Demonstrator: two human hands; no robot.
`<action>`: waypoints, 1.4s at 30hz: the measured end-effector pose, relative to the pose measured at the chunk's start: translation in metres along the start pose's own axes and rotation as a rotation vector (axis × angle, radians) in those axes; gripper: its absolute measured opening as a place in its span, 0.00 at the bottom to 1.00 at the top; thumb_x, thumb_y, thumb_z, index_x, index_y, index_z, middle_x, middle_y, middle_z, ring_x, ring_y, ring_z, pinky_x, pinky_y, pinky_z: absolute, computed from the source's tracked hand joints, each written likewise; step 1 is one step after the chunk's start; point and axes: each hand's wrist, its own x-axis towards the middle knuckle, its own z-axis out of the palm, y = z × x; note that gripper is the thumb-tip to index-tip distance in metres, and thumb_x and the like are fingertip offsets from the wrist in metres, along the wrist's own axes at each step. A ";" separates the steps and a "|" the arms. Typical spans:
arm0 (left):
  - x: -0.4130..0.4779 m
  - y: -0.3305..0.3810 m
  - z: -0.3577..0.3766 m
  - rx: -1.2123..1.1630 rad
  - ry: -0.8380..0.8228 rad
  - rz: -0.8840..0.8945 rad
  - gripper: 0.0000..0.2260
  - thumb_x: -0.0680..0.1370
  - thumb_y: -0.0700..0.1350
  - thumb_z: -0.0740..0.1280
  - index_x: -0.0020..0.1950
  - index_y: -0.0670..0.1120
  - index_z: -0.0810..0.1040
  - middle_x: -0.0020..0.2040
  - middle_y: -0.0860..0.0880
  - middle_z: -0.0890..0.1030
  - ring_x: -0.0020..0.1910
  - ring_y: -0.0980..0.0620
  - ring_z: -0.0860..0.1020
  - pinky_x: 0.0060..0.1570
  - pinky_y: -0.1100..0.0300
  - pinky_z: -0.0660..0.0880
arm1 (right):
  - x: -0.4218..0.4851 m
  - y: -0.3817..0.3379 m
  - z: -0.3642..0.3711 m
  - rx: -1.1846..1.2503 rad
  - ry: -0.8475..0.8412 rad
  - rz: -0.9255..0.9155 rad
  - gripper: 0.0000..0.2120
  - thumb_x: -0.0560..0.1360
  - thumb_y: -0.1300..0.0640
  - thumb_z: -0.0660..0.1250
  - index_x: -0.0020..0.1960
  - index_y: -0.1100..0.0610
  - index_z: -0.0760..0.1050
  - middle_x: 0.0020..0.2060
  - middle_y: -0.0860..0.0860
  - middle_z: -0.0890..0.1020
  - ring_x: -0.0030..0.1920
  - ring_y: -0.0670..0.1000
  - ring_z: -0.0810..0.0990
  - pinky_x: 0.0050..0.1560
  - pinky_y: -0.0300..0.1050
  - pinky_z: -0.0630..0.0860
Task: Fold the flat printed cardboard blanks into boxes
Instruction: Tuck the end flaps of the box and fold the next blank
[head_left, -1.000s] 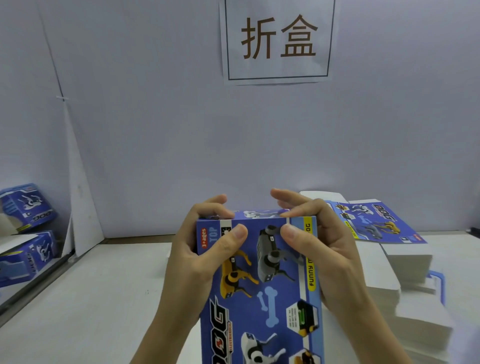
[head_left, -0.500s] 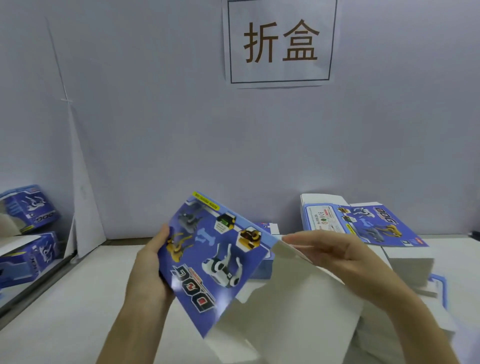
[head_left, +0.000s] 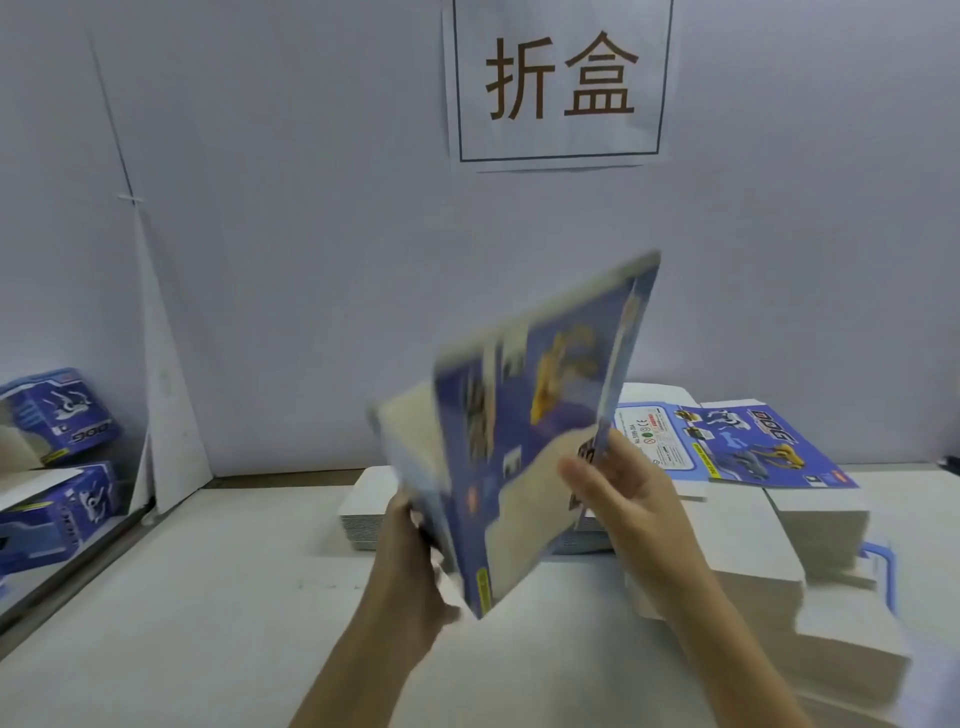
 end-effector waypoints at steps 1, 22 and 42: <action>0.000 -0.001 0.006 0.005 -0.031 0.097 0.20 0.83 0.56 0.52 0.43 0.47 0.77 0.37 0.48 0.81 0.38 0.46 0.80 0.41 0.52 0.79 | 0.002 0.004 -0.002 0.003 0.068 -0.005 0.16 0.68 0.40 0.70 0.52 0.46 0.81 0.45 0.54 0.85 0.46 0.56 0.83 0.45 0.51 0.80; -0.019 0.009 0.004 0.523 -0.237 0.695 0.27 0.72 0.59 0.62 0.71 0.59 0.64 0.55 0.60 0.80 0.52 0.61 0.80 0.33 0.66 0.78 | 0.002 0.007 0.008 0.103 0.080 -0.030 0.17 0.76 0.48 0.68 0.64 0.49 0.75 0.51 0.48 0.85 0.49 0.49 0.85 0.39 0.38 0.80; -0.018 0.044 -0.029 0.381 -0.378 0.516 0.41 0.52 0.73 0.74 0.53 0.45 0.78 0.51 0.48 0.83 0.53 0.49 0.82 0.50 0.52 0.79 | 0.002 -0.008 -0.026 0.160 -0.031 0.121 0.16 0.62 0.46 0.67 0.45 0.54 0.77 0.39 0.46 0.83 0.41 0.46 0.81 0.46 0.45 0.75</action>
